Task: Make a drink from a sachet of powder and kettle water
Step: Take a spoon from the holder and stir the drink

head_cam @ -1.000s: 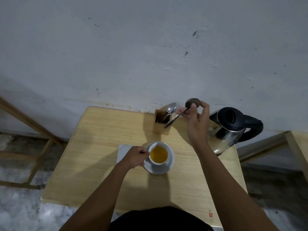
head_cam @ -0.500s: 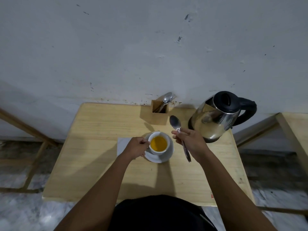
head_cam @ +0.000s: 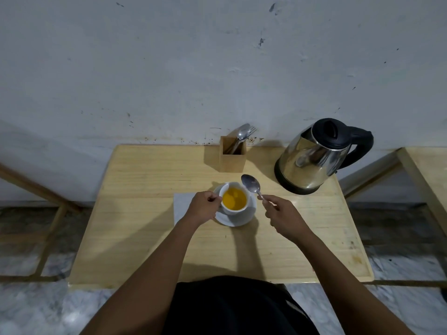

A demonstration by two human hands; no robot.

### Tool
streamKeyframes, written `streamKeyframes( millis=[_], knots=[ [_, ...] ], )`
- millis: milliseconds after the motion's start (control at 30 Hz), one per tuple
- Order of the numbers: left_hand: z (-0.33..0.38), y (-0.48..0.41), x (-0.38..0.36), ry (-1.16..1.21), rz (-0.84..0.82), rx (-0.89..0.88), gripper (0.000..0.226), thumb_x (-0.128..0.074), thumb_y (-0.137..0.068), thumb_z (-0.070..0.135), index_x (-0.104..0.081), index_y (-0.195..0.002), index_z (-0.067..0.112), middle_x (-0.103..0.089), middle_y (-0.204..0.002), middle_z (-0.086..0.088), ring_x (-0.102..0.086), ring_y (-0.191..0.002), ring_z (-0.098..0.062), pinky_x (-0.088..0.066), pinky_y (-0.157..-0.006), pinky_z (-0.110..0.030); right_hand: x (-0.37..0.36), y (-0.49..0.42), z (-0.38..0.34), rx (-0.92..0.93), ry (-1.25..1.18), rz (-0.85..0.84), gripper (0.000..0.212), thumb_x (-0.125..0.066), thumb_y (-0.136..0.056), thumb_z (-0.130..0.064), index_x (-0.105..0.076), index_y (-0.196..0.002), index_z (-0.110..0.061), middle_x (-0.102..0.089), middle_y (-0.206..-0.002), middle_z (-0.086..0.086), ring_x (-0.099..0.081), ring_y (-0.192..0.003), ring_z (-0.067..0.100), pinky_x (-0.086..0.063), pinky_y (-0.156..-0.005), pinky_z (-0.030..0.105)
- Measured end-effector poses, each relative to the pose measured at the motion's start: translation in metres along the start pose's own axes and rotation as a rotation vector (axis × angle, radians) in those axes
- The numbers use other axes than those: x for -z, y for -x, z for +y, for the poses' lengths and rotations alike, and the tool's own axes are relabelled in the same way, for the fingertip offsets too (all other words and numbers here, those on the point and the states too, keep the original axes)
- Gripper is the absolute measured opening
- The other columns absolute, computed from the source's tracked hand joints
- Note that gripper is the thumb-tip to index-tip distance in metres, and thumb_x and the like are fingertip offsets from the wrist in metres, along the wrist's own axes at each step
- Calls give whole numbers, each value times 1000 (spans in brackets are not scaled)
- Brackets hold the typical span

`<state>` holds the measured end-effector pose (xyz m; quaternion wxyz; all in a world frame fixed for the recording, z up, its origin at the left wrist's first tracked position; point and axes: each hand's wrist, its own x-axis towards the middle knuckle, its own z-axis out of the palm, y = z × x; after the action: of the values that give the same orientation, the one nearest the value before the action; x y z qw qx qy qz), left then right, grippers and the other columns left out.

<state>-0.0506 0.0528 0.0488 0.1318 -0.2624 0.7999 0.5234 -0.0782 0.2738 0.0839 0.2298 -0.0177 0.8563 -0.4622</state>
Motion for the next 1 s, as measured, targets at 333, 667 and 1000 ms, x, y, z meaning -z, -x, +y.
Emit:
streamKeyframes(
  millis=[333, 667, 1000],
  knots=[
    [-2, -1, 2, -19, -23, -6, 29, -57, -93, 27, -67, -95, 0, -61, -69, -9, -56, -60, -19, -31, -31, -10, 4, 14, -3, 143, 611, 91, 22, -46, -99, -29, -63, -113, -24, -68, -83, 1, -61, -77, 25, -46, -61, 34],
    [1, -3, 3, -30, -43, 2, 20, -56, -94, 27, -66, -92, 10, -61, -75, -2, -56, -63, -15, -31, -36, -17, 4, -3, -41, 400, 1201, 10, 29, -37, -100, -31, -64, -109, -25, -70, -94, 0, -65, -80, 24, -34, -56, 29],
    [-2, -8, 4, 10, -69, -9, 17, -56, -93, 23, -64, -82, 13, -62, -73, -2, -56, -63, -16, -46, -58, -26, -20, -45, -79, 464, 1389, -38, 21, -47, -99, -23, -67, -95, -16, -59, -77, 1, -55, -65, 23, -31, -51, 28]
  ],
)
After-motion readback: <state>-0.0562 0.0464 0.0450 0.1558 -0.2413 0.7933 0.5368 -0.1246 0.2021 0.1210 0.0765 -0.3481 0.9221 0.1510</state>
